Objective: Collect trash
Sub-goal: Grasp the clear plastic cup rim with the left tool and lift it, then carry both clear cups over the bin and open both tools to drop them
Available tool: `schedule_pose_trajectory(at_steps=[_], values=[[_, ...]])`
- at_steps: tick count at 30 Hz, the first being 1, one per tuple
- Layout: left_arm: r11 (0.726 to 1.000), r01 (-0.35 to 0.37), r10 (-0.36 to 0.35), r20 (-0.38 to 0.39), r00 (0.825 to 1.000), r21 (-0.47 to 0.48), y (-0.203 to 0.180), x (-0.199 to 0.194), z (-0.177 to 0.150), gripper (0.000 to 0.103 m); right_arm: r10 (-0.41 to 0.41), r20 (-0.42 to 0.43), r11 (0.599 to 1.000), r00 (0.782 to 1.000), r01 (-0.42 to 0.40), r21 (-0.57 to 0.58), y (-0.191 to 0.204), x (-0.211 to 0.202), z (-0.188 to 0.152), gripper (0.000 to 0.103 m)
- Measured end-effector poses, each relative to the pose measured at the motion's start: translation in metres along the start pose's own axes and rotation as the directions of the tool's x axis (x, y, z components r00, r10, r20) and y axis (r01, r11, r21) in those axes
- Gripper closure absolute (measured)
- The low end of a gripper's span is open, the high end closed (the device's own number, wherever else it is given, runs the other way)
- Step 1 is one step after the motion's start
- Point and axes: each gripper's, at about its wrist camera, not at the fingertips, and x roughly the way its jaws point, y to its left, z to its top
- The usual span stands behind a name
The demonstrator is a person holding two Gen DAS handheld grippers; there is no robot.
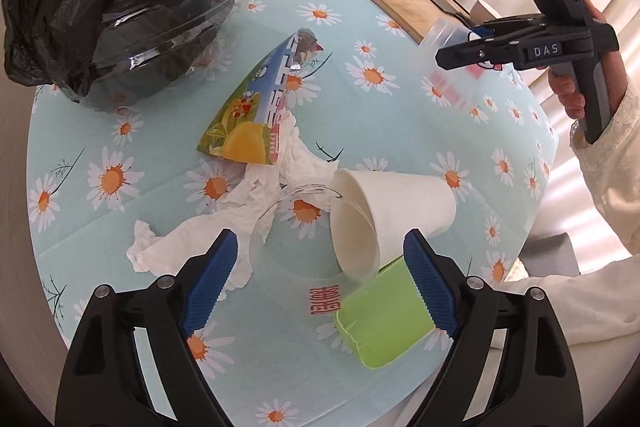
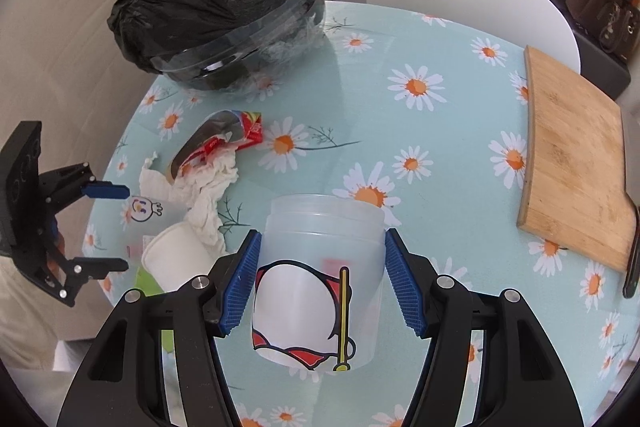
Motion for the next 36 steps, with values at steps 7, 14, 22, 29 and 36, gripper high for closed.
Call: schedule_pose_trajectory(at_steps=[7,14,22,29,36], values=[[0.996,0.039,-0.034,-0.069,0.997,0.076,0.004,0.014,-0.002,0.017,-0.018,0.018,0.997,1.0,0.016,0.082,0.002,-0.004,-0.013,0.045],[0.984,0.036,-0.02,-0.09,0.996,0.176,0.004,0.02,-0.002,0.025,-0.041,0.022,0.99,0.999,0.038,0.136,0.007,-0.005,-0.024,0.045],[0.968,0.098,-0.076,-0.105,0.992,0.231,0.01,0.021,0.004,0.04,-0.079,0.055,0.97,0.995,0.064,0.234,0.007,-0.006,-0.04,0.045],[0.96,0.086,-0.062,-0.097,0.993,0.267,0.017,0.009,0.003,0.042,-0.103,0.06,0.959,0.993,0.083,0.272,0.013,-0.014,-0.051,0.045],[0.956,0.096,-0.091,-0.031,0.995,0.278,0.024,-0.018,0.002,0.042,-0.143,0.062,0.956,0.988,0.122,0.266,0.021,-0.028,-0.043,0.045]])
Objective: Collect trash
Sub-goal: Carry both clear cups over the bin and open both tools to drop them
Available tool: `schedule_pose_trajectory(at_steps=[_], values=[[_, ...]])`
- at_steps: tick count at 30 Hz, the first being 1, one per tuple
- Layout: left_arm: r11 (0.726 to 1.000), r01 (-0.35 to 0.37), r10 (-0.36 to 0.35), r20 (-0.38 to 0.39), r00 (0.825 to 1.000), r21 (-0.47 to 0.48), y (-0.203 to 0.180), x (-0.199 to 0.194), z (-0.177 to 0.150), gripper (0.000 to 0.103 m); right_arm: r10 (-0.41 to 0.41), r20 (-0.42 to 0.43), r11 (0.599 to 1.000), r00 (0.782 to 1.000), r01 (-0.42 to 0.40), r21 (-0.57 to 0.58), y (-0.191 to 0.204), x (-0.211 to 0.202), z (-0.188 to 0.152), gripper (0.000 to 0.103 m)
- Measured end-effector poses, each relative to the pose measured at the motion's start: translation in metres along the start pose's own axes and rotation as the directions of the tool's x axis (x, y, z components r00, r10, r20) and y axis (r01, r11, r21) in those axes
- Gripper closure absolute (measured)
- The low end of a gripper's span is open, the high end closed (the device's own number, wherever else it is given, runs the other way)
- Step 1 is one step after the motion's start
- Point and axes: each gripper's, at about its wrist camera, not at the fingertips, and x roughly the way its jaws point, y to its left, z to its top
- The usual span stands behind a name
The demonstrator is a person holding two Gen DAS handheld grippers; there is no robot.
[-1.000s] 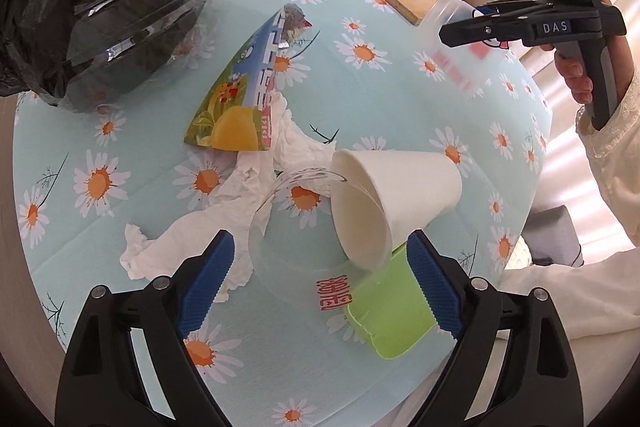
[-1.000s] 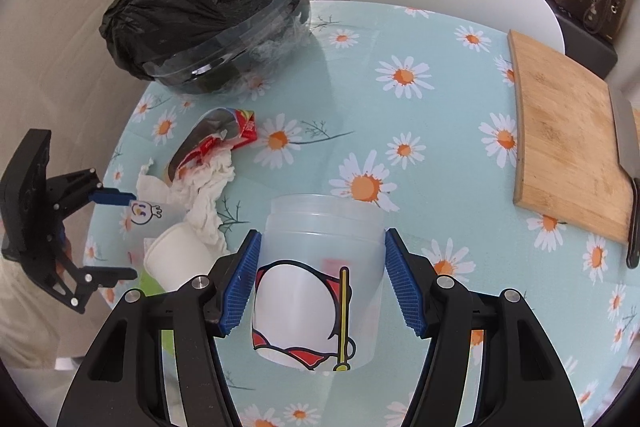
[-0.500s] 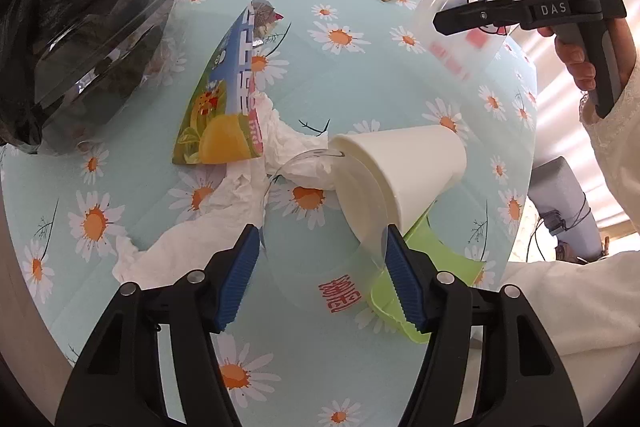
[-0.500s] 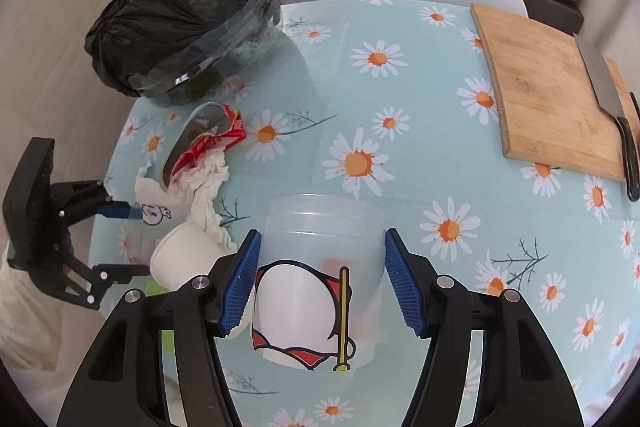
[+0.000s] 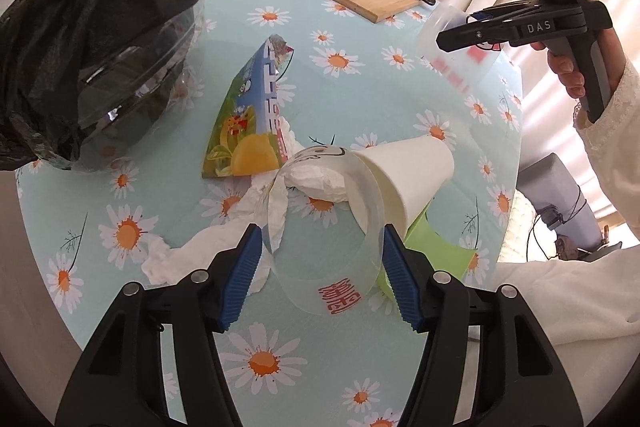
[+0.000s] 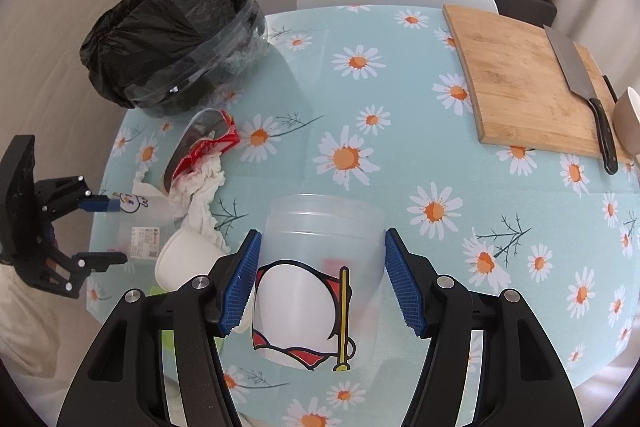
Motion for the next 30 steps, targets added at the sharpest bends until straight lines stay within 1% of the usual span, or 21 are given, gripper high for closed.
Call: schedule_pose_trajectory(at_steps=[6,8,11,17,21,23,27,30], values=[[0.999,-0.047,0.046,0.055,0.997,0.013,0.003,-0.026,-0.001,0.042,-0.004,0.019,0.998,1.0,0.005,-0.055,0.019,-0.012,0.015,0.045],[0.999,-0.053,0.052,0.063,0.997,0.008,0.006,-0.034,0.0,0.042,-0.001,0.021,0.997,1.0,0.003,-0.081,0.027,-0.015,0.022,0.045],[0.996,-0.089,0.089,0.085,0.992,-0.006,0.014,-0.048,0.003,0.042,0.01,0.037,0.993,0.999,-0.006,-0.122,0.04,-0.02,0.035,0.045],[0.989,-0.145,0.146,0.133,0.98,-0.022,0.024,-0.079,0.011,0.042,0.061,0.088,0.976,0.994,-0.041,-0.215,0.067,-0.034,0.064,0.045],[0.984,-0.177,0.176,0.13,0.976,-0.005,0.033,-0.095,0.02,0.042,0.091,0.107,0.96,0.99,-0.058,-0.275,0.084,-0.041,0.084,0.045],[0.984,-0.179,0.176,0.132,0.975,0.005,0.036,-0.102,0.025,0.042,0.107,0.117,0.952,0.987,-0.068,-0.299,0.093,-0.044,0.094,0.045],[0.979,-0.203,0.198,0.183,0.963,0.011,0.044,-0.124,0.039,0.042,0.141,0.144,0.937,0.98,-0.085,-0.338,0.107,-0.052,0.114,0.045],[0.98,-0.2,0.193,0.239,0.952,0.007,0.053,-0.143,0.05,0.042,0.156,0.161,0.925,0.975,-0.087,-0.371,0.119,-0.059,0.127,0.045]])
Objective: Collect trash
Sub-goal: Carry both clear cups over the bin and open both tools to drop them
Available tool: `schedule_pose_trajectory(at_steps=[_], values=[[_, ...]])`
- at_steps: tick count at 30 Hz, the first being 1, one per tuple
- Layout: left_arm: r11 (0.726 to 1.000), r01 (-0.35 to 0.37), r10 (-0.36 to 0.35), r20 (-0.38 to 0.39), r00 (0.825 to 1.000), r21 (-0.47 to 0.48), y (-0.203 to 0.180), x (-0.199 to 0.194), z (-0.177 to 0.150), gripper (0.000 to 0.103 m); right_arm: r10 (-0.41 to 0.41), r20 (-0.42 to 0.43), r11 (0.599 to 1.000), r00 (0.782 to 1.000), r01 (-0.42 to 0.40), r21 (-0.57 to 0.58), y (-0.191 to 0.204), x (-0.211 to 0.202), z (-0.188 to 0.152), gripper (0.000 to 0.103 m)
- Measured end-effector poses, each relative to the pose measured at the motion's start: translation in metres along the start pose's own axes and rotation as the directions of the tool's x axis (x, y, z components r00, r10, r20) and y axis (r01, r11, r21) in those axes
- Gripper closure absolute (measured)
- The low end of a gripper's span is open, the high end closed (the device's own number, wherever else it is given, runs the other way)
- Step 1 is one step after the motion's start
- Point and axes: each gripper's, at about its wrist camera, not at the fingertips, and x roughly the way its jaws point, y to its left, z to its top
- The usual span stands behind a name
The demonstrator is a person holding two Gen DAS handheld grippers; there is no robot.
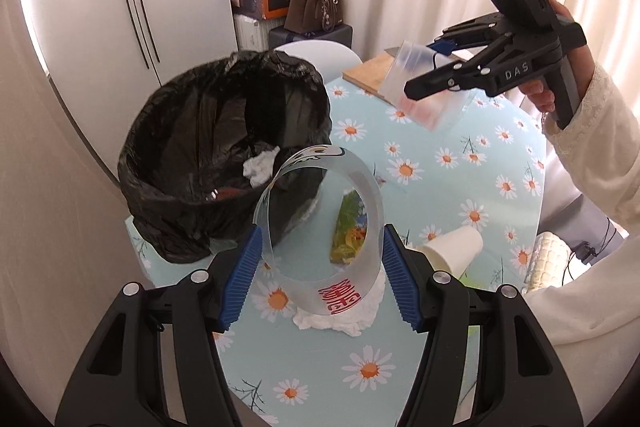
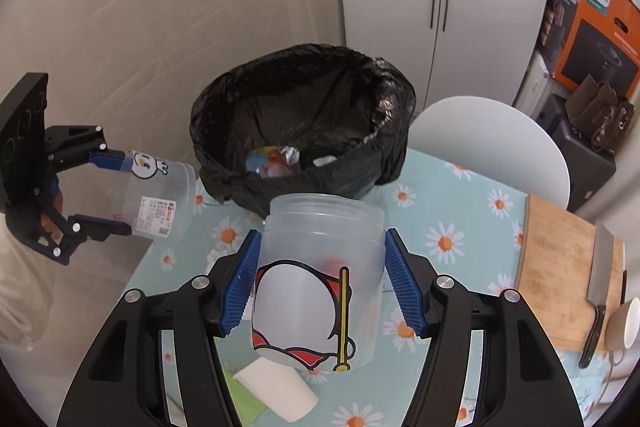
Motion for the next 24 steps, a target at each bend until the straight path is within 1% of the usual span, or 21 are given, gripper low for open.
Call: schedule_pose_trajectory(at_steps=[2,5,10,12,15,17,19,22,24], values=[[1.0,-0.003,0.003,0.018,1.0,-0.002,0.007,-0.004,0.008,0.042,-0.013,0.009,0.999,1.0,0.013,-0.03,0.005,-0.002,0.01,0.045],[1.0,-0.012,0.012,0.037,0.999,-0.012,0.021,-0.003,0.019,0.042,-0.01,0.021,0.996,1.0,0.012,-0.083,0.013,-0.003,0.023,0.045],[0.998,-0.01,0.013,0.064,0.998,-0.06,0.046,0.007,0.032,0.042,0.018,0.038,0.989,0.999,-0.013,-0.144,0.021,0.001,0.047,0.045],[0.996,-0.018,0.024,0.072,0.997,-0.087,0.054,0.012,0.036,0.042,0.032,0.045,0.987,0.998,-0.025,-0.159,0.022,0.005,0.057,0.045],[0.991,-0.013,0.029,0.119,0.992,-0.135,0.067,0.015,0.042,0.042,0.055,0.057,0.985,0.997,-0.045,-0.169,0.021,0.012,0.07,0.045],[0.984,-0.027,0.052,0.144,0.988,-0.174,0.075,0.018,0.044,0.042,0.067,0.066,0.984,0.996,-0.055,-0.171,0.018,0.017,0.077,0.045],[0.974,-0.068,0.104,0.156,0.982,-0.218,0.083,0.024,0.047,0.042,0.087,0.079,0.985,0.993,-0.073,-0.158,0.012,0.023,0.083,0.045],[0.953,-0.11,0.165,0.177,0.97,-0.282,0.09,0.032,0.047,0.042,0.107,0.107,0.988,0.988,-0.094,-0.12,0.001,0.034,0.089,0.045],[0.941,-0.135,0.202,0.196,0.959,-0.311,0.092,0.038,0.046,0.042,0.13,0.144,0.989,0.981,-0.117,-0.094,-0.006,0.04,0.09,0.045]])
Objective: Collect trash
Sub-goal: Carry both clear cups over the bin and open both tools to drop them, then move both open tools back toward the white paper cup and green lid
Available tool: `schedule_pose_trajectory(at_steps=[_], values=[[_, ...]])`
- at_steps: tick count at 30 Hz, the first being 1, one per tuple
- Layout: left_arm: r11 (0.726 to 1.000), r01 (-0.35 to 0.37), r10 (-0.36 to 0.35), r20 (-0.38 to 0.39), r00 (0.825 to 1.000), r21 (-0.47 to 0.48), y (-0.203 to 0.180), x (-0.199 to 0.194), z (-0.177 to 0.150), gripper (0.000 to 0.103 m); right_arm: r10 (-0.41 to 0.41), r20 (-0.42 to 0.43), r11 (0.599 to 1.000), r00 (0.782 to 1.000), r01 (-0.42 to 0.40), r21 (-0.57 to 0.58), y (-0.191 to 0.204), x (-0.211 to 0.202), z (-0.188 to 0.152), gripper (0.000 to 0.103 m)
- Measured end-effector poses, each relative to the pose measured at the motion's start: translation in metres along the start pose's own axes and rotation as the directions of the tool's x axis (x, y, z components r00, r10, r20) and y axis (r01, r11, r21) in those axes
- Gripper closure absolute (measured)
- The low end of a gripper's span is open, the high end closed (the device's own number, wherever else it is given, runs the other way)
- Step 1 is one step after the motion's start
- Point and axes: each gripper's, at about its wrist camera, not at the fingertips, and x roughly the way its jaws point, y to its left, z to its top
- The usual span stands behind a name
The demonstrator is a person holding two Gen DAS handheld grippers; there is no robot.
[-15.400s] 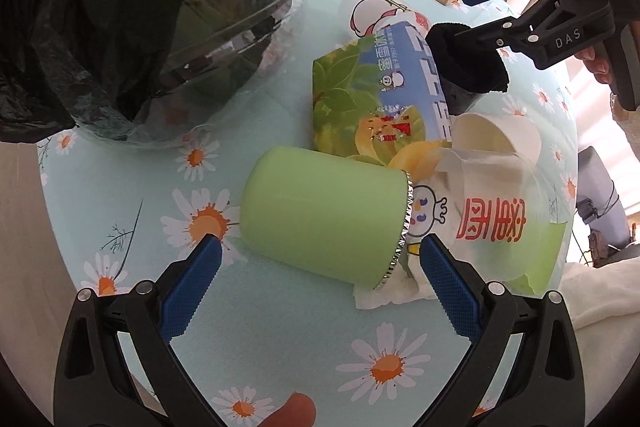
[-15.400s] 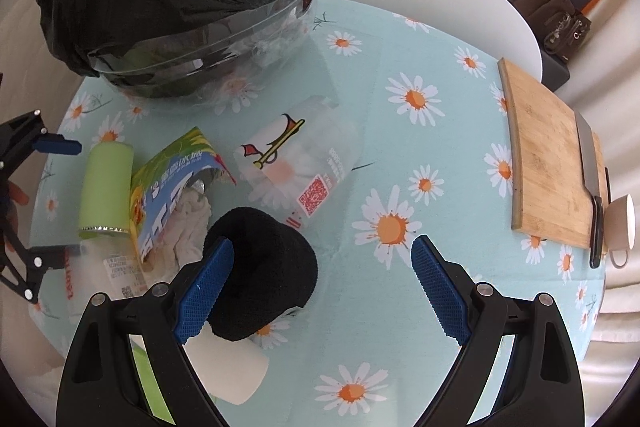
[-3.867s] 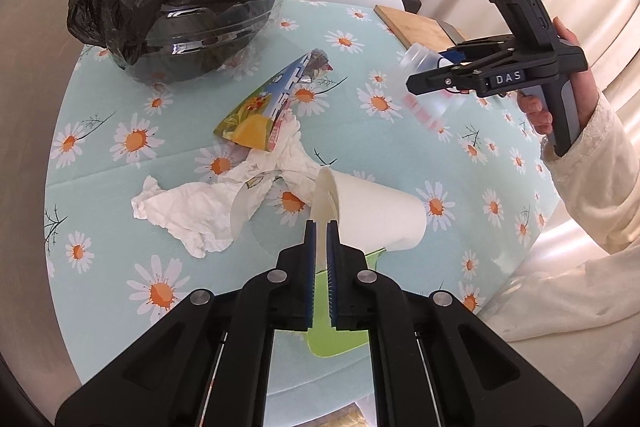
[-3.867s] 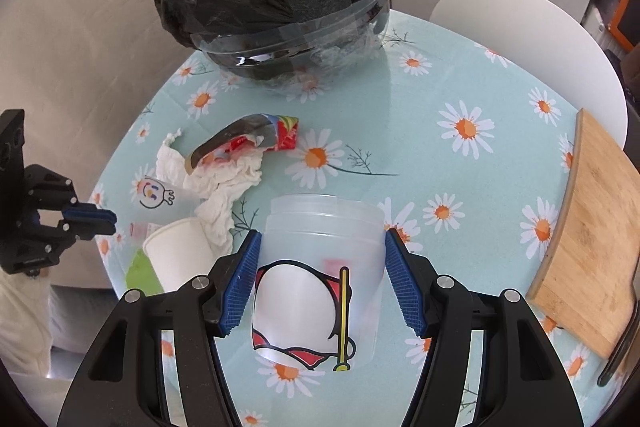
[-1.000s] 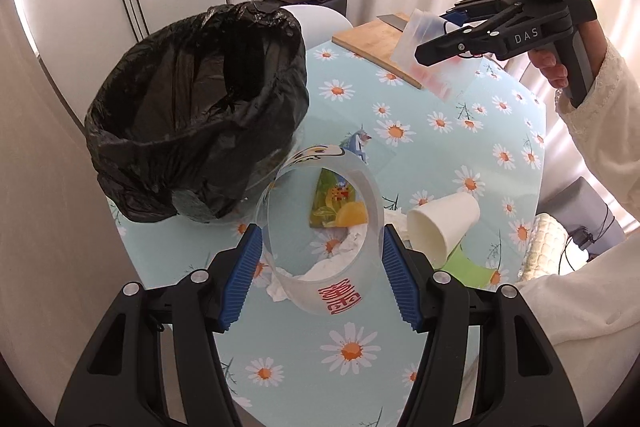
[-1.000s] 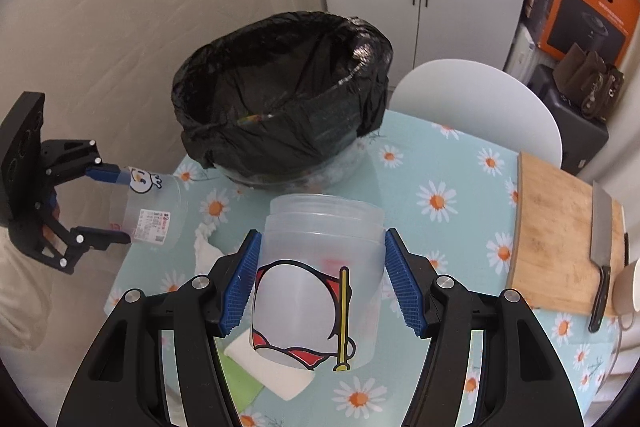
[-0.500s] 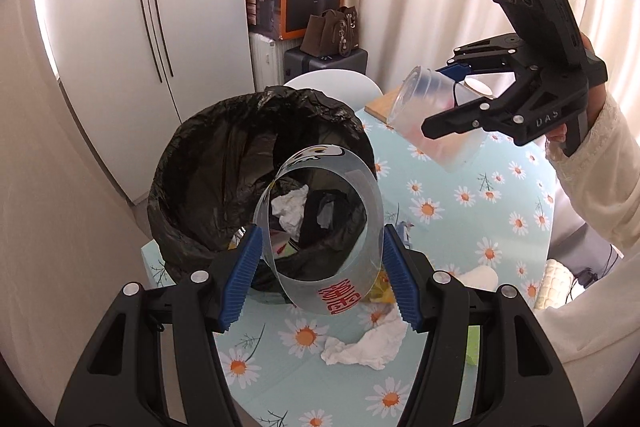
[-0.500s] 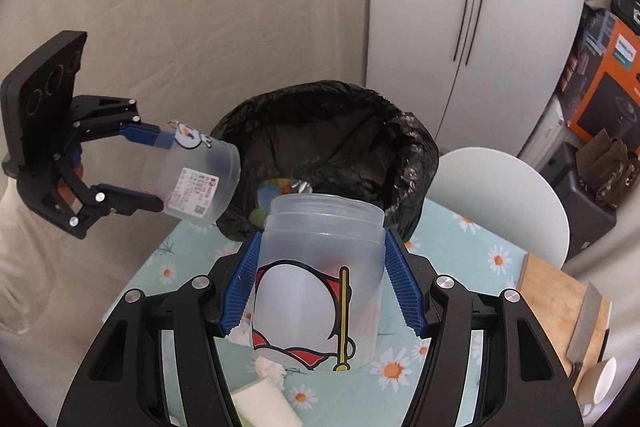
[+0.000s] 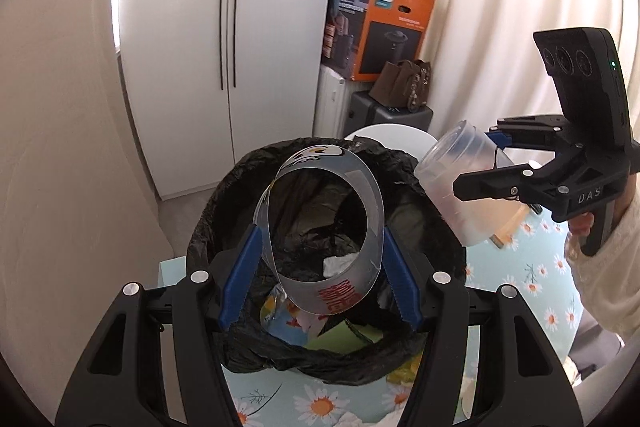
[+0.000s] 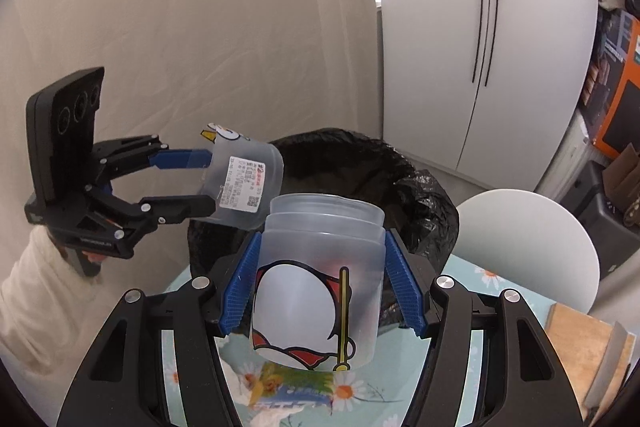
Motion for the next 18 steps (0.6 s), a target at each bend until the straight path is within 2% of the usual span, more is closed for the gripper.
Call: schedule_pose_trajectory(at_steps=[3,5,6,8,9,10,11,12,14,18], values=[[0.998,-0.032,0.033,0.011,0.999,-0.053,0.001,0.01,-0.005,0.04,0.005,0.061,1.0,0.998,-0.006,0.024,-0.004,0.006,-0.005,0.043],[0.993,-0.079,0.082,0.031,0.996,-0.088,0.001,0.013,-0.008,0.037,0.022,0.084,0.998,0.996,-0.027,0.063,-0.008,0.012,-0.008,0.042],[0.992,-0.074,0.077,0.028,0.997,-0.104,0.001,0.015,-0.01,0.037,0.009,0.092,0.998,0.996,-0.015,0.068,-0.008,0.014,-0.01,0.04],[0.986,-0.11,0.115,0.031,0.993,-0.125,0.0,0.017,-0.012,0.028,-0.019,0.095,0.997,0.995,0.012,0.079,-0.008,0.019,-0.014,0.032],[0.98,-0.147,0.153,0.04,0.987,-0.132,-0.002,0.017,-0.014,0.027,-0.021,0.1,0.996,0.995,0.012,0.089,-0.009,0.019,-0.018,0.028],[0.974,-0.175,0.183,0.051,0.982,-0.142,-0.004,0.017,-0.014,0.021,-0.033,0.108,0.995,0.994,0.023,0.096,-0.01,0.019,-0.02,0.023],[0.969,-0.191,0.203,0.062,0.977,-0.159,-0.004,0.015,-0.015,0.011,-0.059,0.118,0.993,0.991,0.046,0.107,-0.009,0.016,-0.023,0.019],[0.962,-0.211,0.227,0.075,0.971,-0.174,-0.006,0.012,-0.016,0.007,-0.09,0.128,0.99,0.988,0.075,0.117,-0.01,0.014,-0.026,0.017],[0.952,-0.255,0.276,0.115,0.954,-0.169,-0.014,0.004,-0.018,0.006,-0.129,0.144,0.987,0.981,0.112,0.117,-0.008,0.007,-0.032,0.017],[0.935,-0.307,0.333,0.136,0.933,-0.179,-0.024,-0.009,-0.023,0.006,-0.19,0.139,0.978,0.972,0.174,0.119,-0.001,-0.008,-0.045,0.014]])
